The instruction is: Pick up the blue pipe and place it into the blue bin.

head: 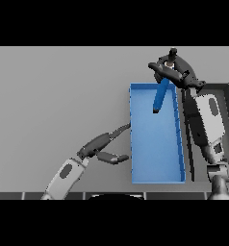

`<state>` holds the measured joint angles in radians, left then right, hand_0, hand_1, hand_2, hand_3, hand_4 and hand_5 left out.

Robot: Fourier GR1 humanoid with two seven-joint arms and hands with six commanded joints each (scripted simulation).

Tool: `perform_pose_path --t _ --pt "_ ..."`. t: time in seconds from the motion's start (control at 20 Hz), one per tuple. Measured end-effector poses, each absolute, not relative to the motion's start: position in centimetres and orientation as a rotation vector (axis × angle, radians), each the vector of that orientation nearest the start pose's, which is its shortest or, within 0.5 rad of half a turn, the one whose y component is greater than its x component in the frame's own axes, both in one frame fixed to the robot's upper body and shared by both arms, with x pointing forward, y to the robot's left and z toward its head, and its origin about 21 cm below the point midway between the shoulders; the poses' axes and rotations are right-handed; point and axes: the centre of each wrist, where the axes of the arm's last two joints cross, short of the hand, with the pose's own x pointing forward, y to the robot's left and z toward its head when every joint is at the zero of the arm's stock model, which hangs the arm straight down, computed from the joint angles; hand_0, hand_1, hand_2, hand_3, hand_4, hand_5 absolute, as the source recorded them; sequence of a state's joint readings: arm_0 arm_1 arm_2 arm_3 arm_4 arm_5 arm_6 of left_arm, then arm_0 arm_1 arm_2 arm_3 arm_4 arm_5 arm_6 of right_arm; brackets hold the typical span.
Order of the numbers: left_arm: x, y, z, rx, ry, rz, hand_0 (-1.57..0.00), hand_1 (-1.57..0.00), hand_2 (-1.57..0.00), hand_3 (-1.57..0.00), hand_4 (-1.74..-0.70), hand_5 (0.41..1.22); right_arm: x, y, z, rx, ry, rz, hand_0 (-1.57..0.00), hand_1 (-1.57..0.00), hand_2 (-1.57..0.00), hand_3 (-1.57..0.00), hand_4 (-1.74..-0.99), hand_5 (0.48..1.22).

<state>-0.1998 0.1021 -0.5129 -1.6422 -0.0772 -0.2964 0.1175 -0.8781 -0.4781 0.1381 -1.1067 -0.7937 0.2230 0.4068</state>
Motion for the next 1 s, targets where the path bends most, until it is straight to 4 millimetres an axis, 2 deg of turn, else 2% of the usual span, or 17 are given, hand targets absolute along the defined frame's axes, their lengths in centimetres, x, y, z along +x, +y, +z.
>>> perform_pose_path --t 0.15,0.25,0.35,0.4,0.45,0.5,0.55,0.6,0.65,0.75,0.85,1.0 --pt "24.9 11.3 5.1 -0.449 -1.562 -0.912 0.0 0.0 0.0 0.0 -0.87 0.48 41.3 -24.5 17.3 0.407 -1.321 0.301 -1.57 -1.57 -1.57 -1.57 -1.499 1.221" --pt "24.7 11.1 4.6 -0.445 -1.551 -0.918 0.0 0.0 0.0 0.0 -0.88 0.479 40.3 -25.3 15.2 0.352 -1.236 0.25 -1.57 -1.57 -1.57 -1.57 -1.499 1.221" --pt "25.1 11.2 5.2 -0.442 -1.556 -0.912 0.0 0.0 0.0 0.0 -0.88 0.475 39.3 -26.0 13.8 0.291 -1.14 0.251 -1.57 -1.57 -1.57 -1.02 -1.586 1.221" --pt "24.9 11.1 4.8 -0.442 -1.546 -0.915 0.0 0.0 0.0 0.0 -0.88 0.476 39.0 -26.2 13.5 0.265 -1.11 0.254 -1.57 -1.57 -1.57 -0.82 -1.617 1.221" --pt "25.0 11.1 4.7 -0.442 -1.553 -0.919 0.0 0.0 0.0 0.0 -0.88 0.479 38.5 -26.3 12.3 0.251 -1.055 0.255 -1.57 -1.57 -1.57 -0.68 -1.642 1.221" --pt "25.0 10.8 4.8 -0.445 -1.544 -0.913 0.0 0.0 0.0 0.0 -0.88 0.481 38.2 -26.3 11.7 0.237 -1.032 0.269 -1.57 -1.57 -1.57 -0.62 -1.662 1.221" --pt "25.1 10.8 4.9 -0.445 -1.547 -0.914 0.0 0.0 0.0 0.0 -0.89 0.483 38.3 -26.4 11.2 0.212 -1.003 0.276 -1.57 -1.57 -1.57 -0.81 -1.617 1.199" --pt "25.0 11.3 4.8 -0.449 -1.557 -0.907 0.0 0.0 0.0 0.0 -0.89 0.486 38.2 -26.6 10.6 0.191 -0.965 0.272 -1.57 -1.51 -1.45 -0.96 -1.573 1.188" --pt "25.2 11.2 5.1 -0.445 -1.552 -0.911 0.0 0.0 0.0 0.0 -0.88 0.49 38.2 -26.6 9.7 0.164 -0.911 0.258 -1.26 -1.21 -1.16 -0.77 -1.515 1.176" --pt "25.1 10.9 5.1 -0.445 -1.553 -0.917 0.0 0.0 0.0 0.0 -0.88 0.495 38.2 -27.1 8.3 0.152 -0.807 0.233 -0.8 -0.77 -0.74 -0.49 -1.385 1.114" --pt "25.1 10.7 4.9 -0.446 -1.55 -0.917 0.0 0.0 0.0 0.0 -0.88 0.497 38.3 -27.3 8.2 0.167 -0.746 0.241 -0.51 -0.5 -0.48 -0.31 -1.296 1.152" --pt "24.9 10.8 4.7 -0.444 -1.542 -0.916 0.0 0.0 0.0 0.0 -0.88 0.493 38.1 -26.4 8.5 0.167 -0.753 0.394 -0.26 -0.25 -0.24 -0.16 -1.202 1.013"
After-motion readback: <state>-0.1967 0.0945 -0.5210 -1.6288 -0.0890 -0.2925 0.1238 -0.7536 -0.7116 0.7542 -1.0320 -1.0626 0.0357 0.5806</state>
